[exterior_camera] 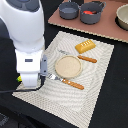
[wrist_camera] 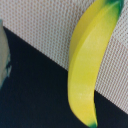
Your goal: Interact with the objects in diverse but meaningful ways.
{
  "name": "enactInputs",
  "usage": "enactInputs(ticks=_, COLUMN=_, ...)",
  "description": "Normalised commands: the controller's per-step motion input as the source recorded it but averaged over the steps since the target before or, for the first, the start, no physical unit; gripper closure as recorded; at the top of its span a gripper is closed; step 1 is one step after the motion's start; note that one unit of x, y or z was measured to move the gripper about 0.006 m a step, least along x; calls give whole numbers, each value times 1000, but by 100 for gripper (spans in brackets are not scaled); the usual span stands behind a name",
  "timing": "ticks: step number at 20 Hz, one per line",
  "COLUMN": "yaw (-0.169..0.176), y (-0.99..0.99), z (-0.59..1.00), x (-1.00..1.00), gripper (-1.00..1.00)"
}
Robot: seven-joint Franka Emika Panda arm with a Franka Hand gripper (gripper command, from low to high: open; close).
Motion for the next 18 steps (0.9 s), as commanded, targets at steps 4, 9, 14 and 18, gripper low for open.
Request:
enactInputs(ticks=4, yaw=14, y=-103, z=-34, x=-671, gripper=-100)
enactInputs(ticks=9, yaw=21, y=-85, z=-82, x=-610, gripper=100)
enactInputs(ticks=14, yaw=27, y=-57, z=-181, x=-498, gripper=100)
enactInputs(ticks=18, yaw=25, y=0, z=-415, x=-361, gripper=100)
